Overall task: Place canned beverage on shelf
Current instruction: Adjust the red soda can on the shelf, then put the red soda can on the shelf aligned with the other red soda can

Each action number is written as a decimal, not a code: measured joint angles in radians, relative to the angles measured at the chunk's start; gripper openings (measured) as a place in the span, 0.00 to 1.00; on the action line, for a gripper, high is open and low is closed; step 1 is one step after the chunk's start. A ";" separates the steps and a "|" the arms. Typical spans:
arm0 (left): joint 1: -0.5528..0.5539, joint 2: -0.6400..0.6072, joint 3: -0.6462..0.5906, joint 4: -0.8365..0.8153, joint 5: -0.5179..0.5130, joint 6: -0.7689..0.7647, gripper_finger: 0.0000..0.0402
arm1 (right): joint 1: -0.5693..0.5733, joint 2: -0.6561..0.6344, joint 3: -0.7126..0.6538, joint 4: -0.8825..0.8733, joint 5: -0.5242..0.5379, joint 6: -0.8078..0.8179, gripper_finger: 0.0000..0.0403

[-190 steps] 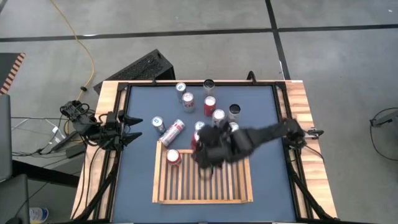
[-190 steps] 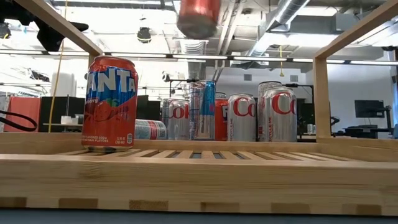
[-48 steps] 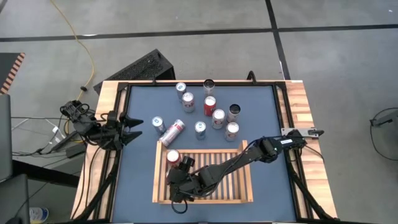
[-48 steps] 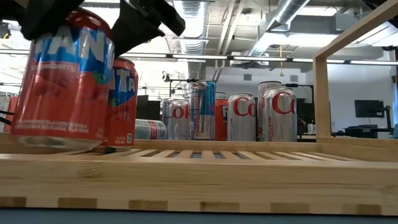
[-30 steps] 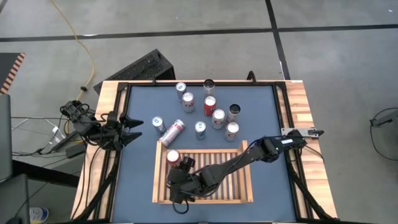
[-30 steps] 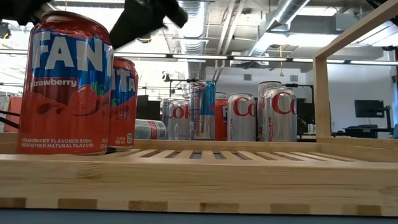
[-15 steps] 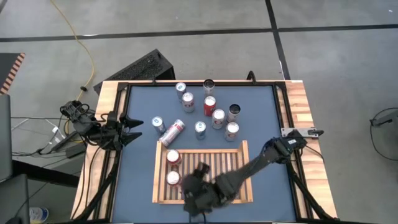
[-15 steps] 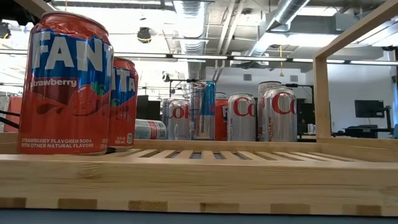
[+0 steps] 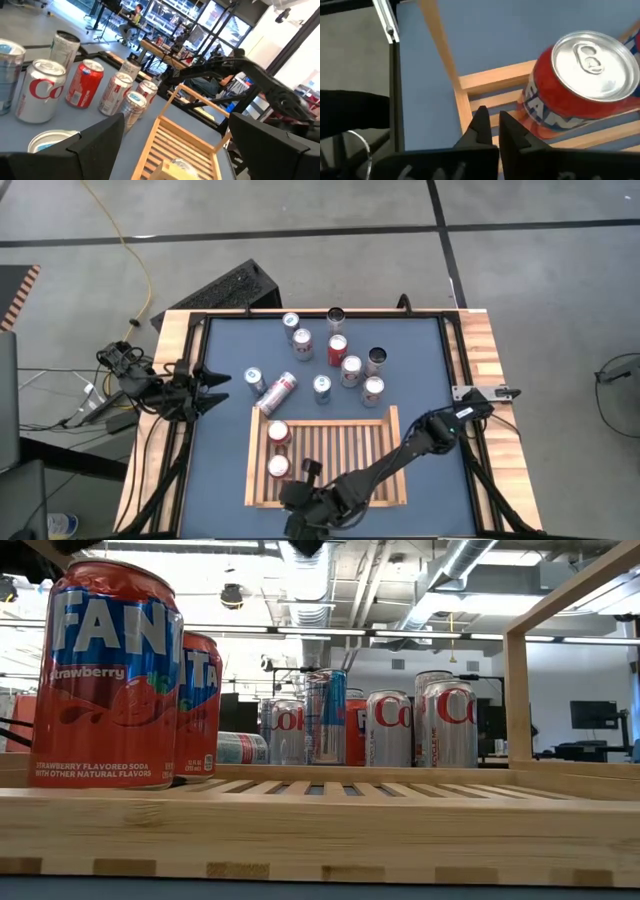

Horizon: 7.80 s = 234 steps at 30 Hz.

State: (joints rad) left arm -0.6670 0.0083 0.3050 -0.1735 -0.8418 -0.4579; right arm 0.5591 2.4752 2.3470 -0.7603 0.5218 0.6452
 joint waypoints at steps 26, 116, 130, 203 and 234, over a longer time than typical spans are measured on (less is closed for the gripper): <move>0.000 0.000 0.000 0.006 0.019 -0.002 0.87 | -0.092 0.000 0.000 0.048 0.029 -0.029 0.00; 0.000 0.000 0.001 0.004 0.019 0.001 0.87 | -0.235 -0.090 -0.113 -0.331 0.054 -0.157 0.00; 0.000 0.000 0.001 -0.004 0.019 0.008 0.87 | -0.258 -0.084 -0.112 -0.211 -0.019 -0.236 0.00; 0.000 0.000 0.001 -0.239 -0.081 -0.089 0.87 | -0.871 -0.361 -0.245 -0.583 -0.363 -1.465 0.80; 0.000 0.000 0.001 -0.265 -0.081 -0.085 0.87 | -0.935 -0.360 -0.381 -0.448 -0.393 -1.581 0.80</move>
State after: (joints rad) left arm -0.6674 0.0082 0.3058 -0.4387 -0.9232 -0.5426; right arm -0.3756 2.1155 1.9662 -1.2078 0.1293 -0.9361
